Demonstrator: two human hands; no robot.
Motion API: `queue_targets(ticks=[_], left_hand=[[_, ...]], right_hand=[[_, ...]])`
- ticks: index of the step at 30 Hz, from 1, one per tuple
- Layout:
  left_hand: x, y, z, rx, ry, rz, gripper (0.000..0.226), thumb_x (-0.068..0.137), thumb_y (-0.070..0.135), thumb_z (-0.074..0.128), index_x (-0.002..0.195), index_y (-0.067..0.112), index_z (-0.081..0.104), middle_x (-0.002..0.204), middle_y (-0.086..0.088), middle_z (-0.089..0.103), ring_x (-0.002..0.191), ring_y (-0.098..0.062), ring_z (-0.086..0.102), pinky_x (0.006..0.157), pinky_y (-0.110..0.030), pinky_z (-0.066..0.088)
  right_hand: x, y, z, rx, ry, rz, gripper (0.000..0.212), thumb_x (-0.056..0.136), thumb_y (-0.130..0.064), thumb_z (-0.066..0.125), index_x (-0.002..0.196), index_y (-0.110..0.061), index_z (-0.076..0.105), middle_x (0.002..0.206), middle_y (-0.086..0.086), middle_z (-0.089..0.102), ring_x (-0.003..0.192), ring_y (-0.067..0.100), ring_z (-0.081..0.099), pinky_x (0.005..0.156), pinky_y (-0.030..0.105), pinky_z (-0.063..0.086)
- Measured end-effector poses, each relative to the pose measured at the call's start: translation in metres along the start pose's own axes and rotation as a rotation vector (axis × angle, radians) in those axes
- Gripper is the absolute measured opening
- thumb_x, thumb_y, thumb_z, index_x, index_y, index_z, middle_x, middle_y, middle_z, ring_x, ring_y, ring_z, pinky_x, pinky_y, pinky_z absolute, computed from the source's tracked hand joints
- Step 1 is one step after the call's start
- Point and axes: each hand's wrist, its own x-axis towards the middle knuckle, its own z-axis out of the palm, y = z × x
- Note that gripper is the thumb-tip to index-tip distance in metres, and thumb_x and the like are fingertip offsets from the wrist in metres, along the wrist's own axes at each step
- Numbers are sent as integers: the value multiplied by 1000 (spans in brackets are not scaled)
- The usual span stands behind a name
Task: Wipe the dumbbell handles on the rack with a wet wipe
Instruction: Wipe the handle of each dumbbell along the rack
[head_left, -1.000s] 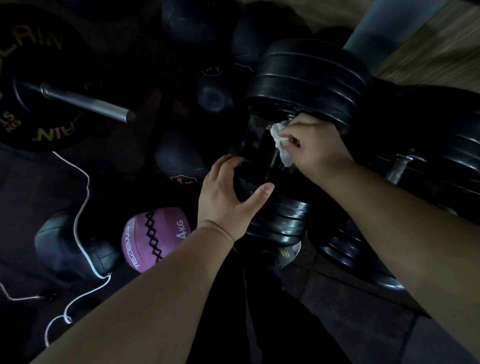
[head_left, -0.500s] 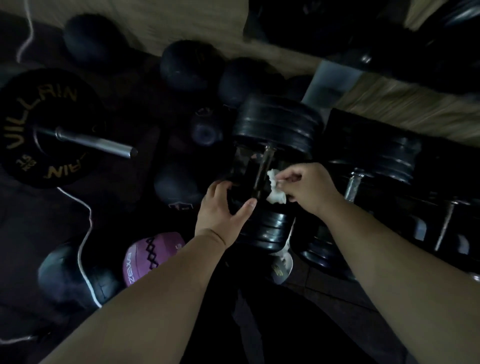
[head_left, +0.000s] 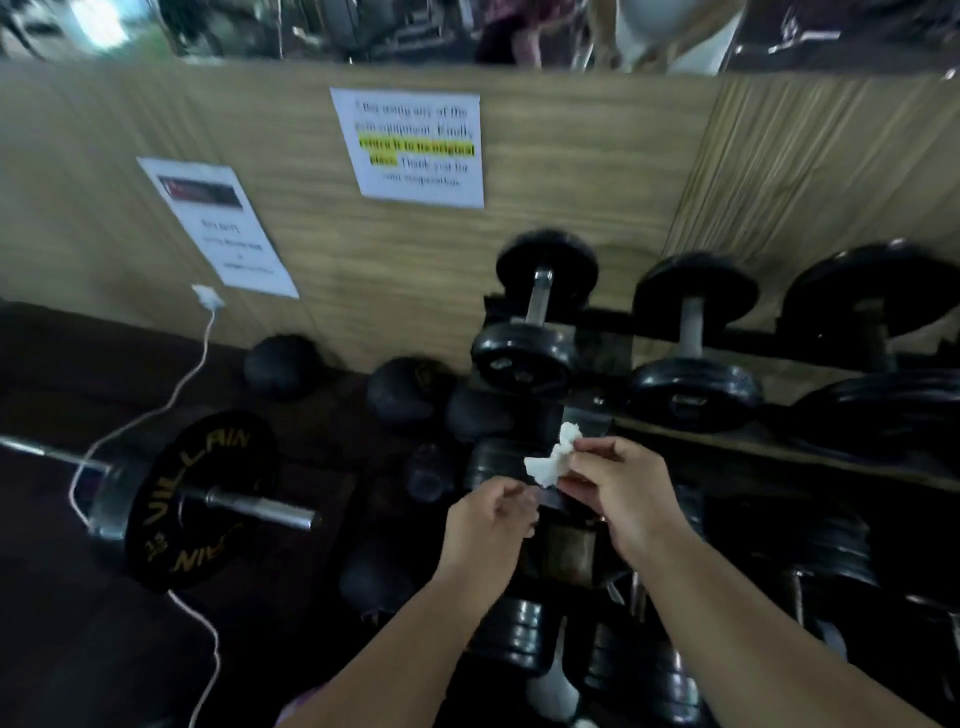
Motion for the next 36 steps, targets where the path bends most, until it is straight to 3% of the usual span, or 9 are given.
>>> queue_targets(ticks=[3, 7, 11, 13, 17, 23, 29, 33, 36], left_hand=[[-10, 50, 6, -132, 44, 83, 13, 95, 38, 73, 88, 28, 76, 84, -3, 77, 79, -18, 74, 83, -46, 63], [-14, 93, 6, -156, 139, 178, 10, 94, 36, 74, 96, 27, 77, 90, 3, 79, 87, -16, 77, 85, -42, 63], [-11, 115, 1, -172, 149, 235, 7, 96, 27, 73, 100, 30, 77, 96, 9, 79, 94, -10, 76, 89, -40, 62], [-8, 124, 0, -191, 111, 244, 8, 97, 24, 71, 101, 27, 78, 96, 5, 79, 94, -13, 77, 88, -40, 63], [4, 132, -3, -358, -67, 149, 14, 101, 17, 67, 109, 12, 76, 100, -10, 80, 97, -25, 78, 85, -39, 63], [55, 124, -18, -551, -197, -6, 29, 89, 11, 77, 116, 0, 72, 110, -22, 76, 107, -33, 75, 99, -47, 58], [119, 135, -42, -530, -292, -32, 29, 89, 1, 75, 118, -4, 69, 111, -25, 75, 107, -35, 74, 94, -41, 60], [180, 146, -61, -405, -323, -3, 24, 88, 4, 77, 112, 1, 73, 106, -18, 78, 103, -32, 76, 93, -42, 59], [231, 146, -69, -246, -253, 50, 13, 87, 7, 81, 99, 11, 77, 98, -12, 79, 97, -30, 77, 86, -42, 63]], right_hand=[[-23, -35, 4, 125, -48, -3, 14, 86, 3, 71, 99, 1, 69, 95, 18, 75, 85, 29, 76, 84, 43, 60], [-42, -68, 3, 66, -116, -75, 19, 82, -6, 77, 100, -2, 71, 92, 15, 77, 88, 28, 75, 84, 41, 61], [-50, -91, 2, -18, -171, -120, 18, 85, -13, 77, 99, -5, 72, 89, 12, 77, 80, 24, 76, 64, 28, 56], [-51, -99, 1, -37, -178, -139, 14, 87, -12, 75, 98, -5, 72, 88, 14, 77, 74, 23, 75, 59, 26, 54], [-43, -107, 0, -134, -201, -186, 12, 90, -12, 71, 101, -7, 73, 89, 12, 77, 82, 20, 75, 69, 26, 57], [-10, -106, 13, -283, -177, -209, 11, 93, -16, 67, 101, -17, 75, 91, 2, 78, 89, 12, 74, 71, 22, 56], [34, -109, 42, -285, -139, -200, 14, 93, -20, 68, 106, -22, 74, 99, -5, 77, 96, 7, 72, 83, 29, 58], [74, -113, 68, -283, -10, -176, 10, 92, -20, 69, 101, -20, 74, 94, -3, 77, 91, 11, 72, 79, 27, 57], [108, -101, 79, -543, 249, -197, 14, 91, -25, 69, 104, -20, 70, 95, -7, 70, 88, 10, 66, 78, 29, 55]])
